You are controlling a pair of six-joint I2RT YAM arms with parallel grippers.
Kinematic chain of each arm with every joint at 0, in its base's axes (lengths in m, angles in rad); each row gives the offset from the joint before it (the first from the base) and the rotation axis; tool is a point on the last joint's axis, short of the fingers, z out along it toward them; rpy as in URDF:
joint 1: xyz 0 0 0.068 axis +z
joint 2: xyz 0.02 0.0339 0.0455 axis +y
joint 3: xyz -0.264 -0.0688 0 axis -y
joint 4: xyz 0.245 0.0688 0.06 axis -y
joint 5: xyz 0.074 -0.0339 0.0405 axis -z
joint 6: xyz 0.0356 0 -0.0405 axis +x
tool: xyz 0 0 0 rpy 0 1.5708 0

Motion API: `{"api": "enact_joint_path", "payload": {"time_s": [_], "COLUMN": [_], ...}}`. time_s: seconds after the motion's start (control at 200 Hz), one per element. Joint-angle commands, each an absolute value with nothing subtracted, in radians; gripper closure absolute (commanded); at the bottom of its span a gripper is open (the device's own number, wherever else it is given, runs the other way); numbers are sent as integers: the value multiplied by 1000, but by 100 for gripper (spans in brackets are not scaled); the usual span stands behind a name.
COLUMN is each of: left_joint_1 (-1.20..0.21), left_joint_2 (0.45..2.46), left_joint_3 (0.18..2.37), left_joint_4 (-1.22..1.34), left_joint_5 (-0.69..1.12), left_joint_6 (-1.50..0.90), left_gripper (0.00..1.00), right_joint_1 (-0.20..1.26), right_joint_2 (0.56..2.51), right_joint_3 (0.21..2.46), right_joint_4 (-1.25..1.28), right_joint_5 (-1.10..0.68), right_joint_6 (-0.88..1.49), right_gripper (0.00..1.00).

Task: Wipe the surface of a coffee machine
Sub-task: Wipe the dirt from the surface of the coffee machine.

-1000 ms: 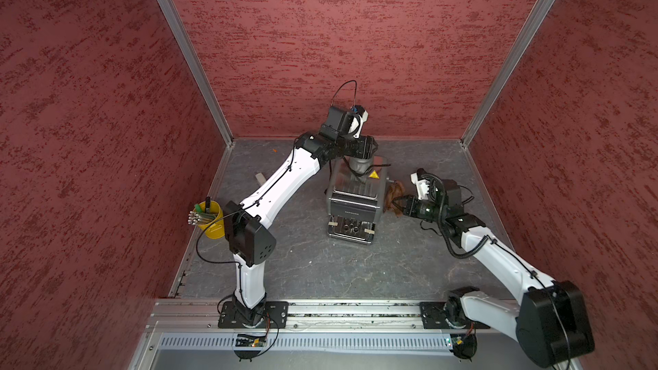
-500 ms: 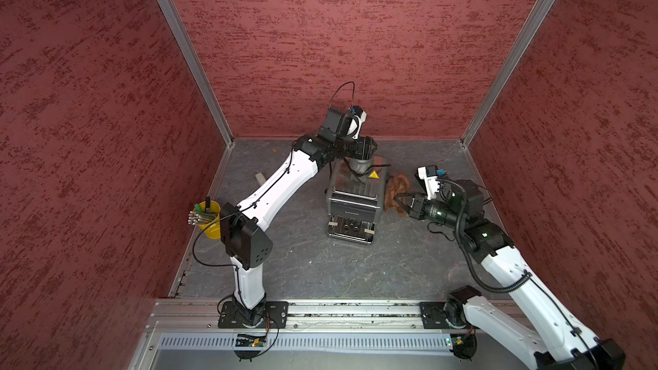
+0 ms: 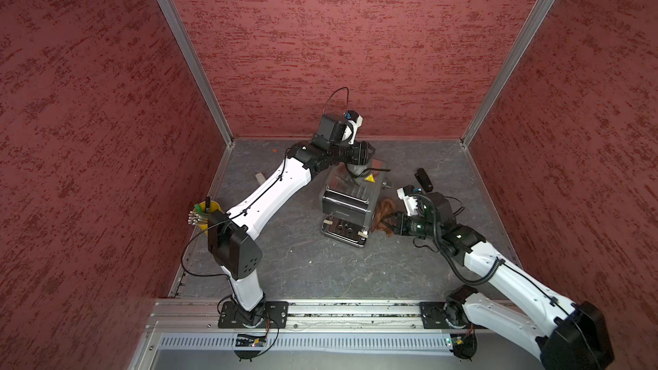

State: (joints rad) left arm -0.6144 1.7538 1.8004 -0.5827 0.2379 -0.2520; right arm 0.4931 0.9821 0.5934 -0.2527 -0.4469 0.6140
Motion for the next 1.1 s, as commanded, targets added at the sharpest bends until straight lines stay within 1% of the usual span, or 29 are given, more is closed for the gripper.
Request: {"api": "enact_joint_path", "payload": {"time_s": [0.0,0.19,0.326,0.511,0.756,0.862,0.987,1.092], "left_joint_1": [-601,-576,-550,-554,-555,-554,-553,-552], "left_joint_2": [1770,1760,1745,1726,1739,1745,1751,1751], "left_joint_3": [1761,1770,1770,1723,1715,1731,1742,1744], "left_joint_4": [-681,-657,-642,-620,-595,-599,-606,-611], "left_joint_5": [253,268,333,344,342,335,330,326], "left_joint_6": [-254,-266,-281,-299,-327,-327,-324,-322], "left_gripper": [31,29,29,30,30,30,30,30], "right_joint_1": [501,501,501,502,528,552,575,584], "right_joint_2": [961,943,968,926,851,826,839,843], "right_joint_3": [611,587,566,677,780,749,674,623], "right_joint_4": [-221,-175,-122,-224,-298,-285,-254,-248], "right_joint_5": [-383,-363,-375,-340,-461,-478,-508,-497], "right_joint_6": [635,685,716,678,630,638,652,649], "right_gripper": [100,100,100,100,100,100,100,100]}}
